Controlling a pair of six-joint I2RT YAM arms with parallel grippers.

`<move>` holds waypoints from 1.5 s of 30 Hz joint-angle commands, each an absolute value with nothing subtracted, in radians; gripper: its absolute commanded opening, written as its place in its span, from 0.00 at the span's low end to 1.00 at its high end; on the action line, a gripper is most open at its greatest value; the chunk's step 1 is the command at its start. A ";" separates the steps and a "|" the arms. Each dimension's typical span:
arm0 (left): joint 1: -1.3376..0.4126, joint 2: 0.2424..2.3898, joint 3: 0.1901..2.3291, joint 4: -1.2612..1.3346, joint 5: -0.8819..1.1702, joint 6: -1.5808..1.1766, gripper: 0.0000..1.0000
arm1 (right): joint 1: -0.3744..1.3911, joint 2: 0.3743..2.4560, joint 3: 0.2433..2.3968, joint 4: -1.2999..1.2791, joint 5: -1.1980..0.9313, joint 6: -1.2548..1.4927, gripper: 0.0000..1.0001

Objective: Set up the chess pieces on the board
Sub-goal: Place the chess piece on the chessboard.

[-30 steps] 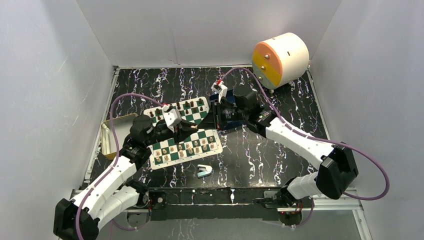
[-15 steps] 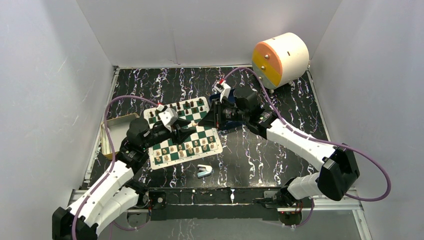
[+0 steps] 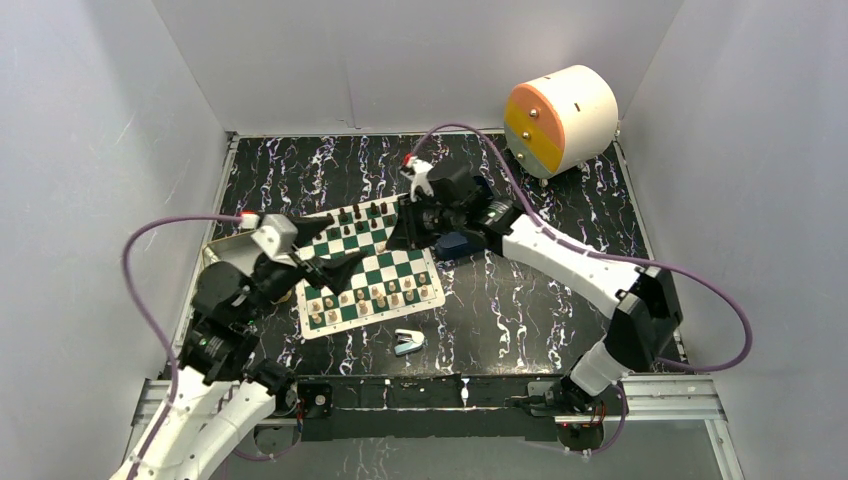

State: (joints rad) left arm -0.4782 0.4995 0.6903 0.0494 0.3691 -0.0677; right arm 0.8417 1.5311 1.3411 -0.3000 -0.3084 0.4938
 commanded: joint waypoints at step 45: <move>-0.479 0.363 1.229 -0.334 -0.280 -0.500 0.93 | 1.236 2.343 2.226 -0.960 0.104 0.326 0.16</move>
State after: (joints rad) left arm -0.4782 0.3687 1.1988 -0.3485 -0.2615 -0.4992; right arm 1.2308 2.3142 2.1860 -0.9768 0.0986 0.3328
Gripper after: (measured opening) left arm 0.926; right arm 0.238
